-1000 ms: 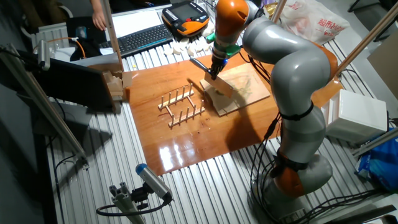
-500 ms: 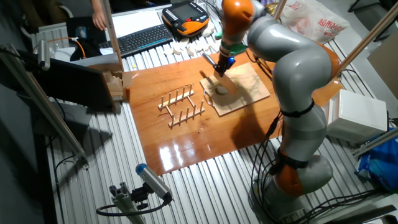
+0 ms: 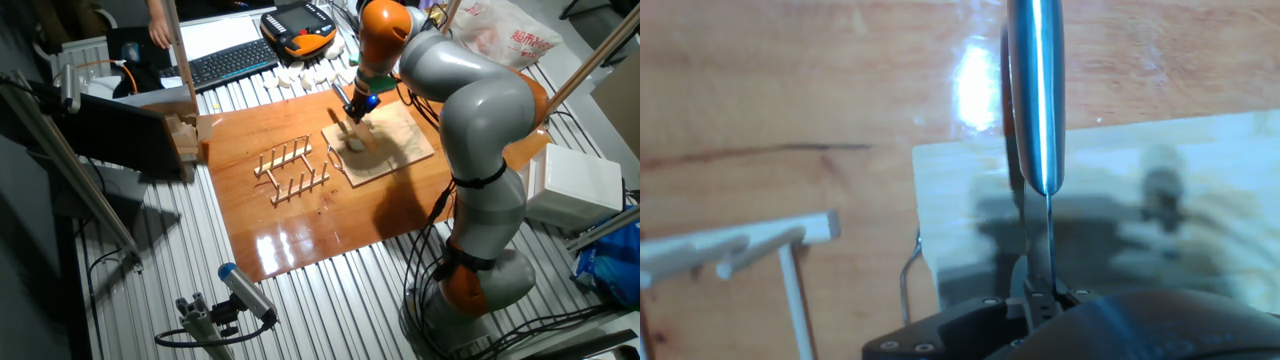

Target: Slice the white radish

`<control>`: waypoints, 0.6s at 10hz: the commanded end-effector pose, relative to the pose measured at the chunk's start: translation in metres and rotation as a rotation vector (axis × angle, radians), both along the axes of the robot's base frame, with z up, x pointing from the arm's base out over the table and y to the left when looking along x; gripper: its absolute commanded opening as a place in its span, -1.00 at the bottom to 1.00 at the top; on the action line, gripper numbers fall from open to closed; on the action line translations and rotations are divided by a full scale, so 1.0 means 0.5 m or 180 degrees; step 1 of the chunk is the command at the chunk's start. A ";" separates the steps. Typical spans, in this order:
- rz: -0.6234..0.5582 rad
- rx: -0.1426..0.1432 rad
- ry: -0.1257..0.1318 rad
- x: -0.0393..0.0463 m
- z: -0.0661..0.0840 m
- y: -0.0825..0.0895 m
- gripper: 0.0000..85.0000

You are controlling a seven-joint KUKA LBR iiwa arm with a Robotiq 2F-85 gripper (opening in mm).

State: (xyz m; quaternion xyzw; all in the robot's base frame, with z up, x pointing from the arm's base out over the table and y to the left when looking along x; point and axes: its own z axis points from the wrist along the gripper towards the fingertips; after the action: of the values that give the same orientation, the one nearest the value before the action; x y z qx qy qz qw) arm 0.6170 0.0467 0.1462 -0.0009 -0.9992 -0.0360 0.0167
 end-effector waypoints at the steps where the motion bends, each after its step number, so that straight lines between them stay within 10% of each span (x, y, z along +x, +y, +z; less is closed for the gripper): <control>1: -0.1376 0.0012 -0.0024 -0.002 -0.002 -0.003 -1.00; 3: -0.1527 -0.0128 -0.0152 -0.011 -0.016 -0.026 -1.00; 6: -0.1808 -0.0095 -0.0174 -0.006 -0.031 -0.024 -1.00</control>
State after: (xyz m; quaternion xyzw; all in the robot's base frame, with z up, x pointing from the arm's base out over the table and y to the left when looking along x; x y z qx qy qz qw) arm 0.6150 0.0357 0.1287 -0.1054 -0.9940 -0.0225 -0.0204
